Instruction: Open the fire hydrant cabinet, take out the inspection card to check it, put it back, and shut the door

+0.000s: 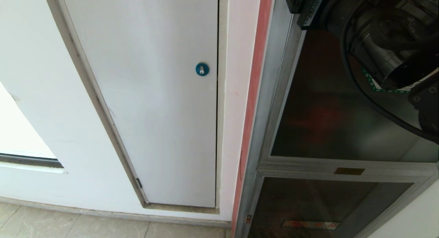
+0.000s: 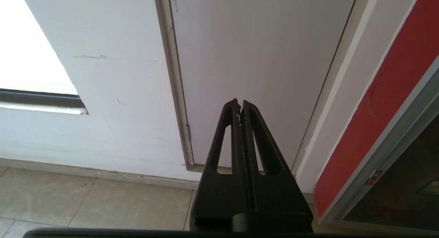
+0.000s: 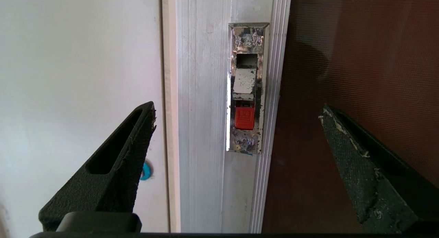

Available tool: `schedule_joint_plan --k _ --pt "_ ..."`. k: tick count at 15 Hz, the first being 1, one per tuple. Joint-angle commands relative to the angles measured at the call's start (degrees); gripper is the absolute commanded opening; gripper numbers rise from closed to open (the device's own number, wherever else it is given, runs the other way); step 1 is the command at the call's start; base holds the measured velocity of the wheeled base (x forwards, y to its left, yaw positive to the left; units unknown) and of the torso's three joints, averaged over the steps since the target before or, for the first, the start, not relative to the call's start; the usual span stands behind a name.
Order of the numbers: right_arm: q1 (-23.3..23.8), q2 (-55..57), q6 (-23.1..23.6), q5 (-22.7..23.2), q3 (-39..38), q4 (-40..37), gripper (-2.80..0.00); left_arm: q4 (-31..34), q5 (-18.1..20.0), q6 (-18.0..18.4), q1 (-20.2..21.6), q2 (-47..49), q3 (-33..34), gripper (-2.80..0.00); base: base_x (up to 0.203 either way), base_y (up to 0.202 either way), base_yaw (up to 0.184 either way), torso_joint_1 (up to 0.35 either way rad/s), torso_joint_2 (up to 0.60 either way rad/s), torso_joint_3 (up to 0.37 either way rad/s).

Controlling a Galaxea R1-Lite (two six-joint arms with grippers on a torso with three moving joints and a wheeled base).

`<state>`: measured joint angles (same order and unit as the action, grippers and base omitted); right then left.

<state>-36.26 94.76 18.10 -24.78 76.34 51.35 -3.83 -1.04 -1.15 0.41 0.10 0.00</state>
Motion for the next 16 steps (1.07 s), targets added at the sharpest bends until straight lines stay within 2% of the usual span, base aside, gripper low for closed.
schedule_joint_plan --k 1,15,16 --pt "0.2 1.3 0.3 -0.2 1.0 0.3 0.00 0.0 0.0 0.0 0.0 0.0 1.1 -2.80 0.000 0.000 0.000 0.000 0.00 0.000" --pt "1.8 4.3 1.5 -0.4 7.9 -1.1 0.00 0.0 0.0 0.0 0.0 0.0 1.1 -2.80 0.000 0.000 0.000 0.000 0.00 0.000" --pt "1.8 4.6 1.5 -0.4 7.9 -1.0 -2.80 0.0 0.0 0.0 0.0 0.0 1.1 -2.80 0.000 0.000 0.000 0.000 0.00 0.000"
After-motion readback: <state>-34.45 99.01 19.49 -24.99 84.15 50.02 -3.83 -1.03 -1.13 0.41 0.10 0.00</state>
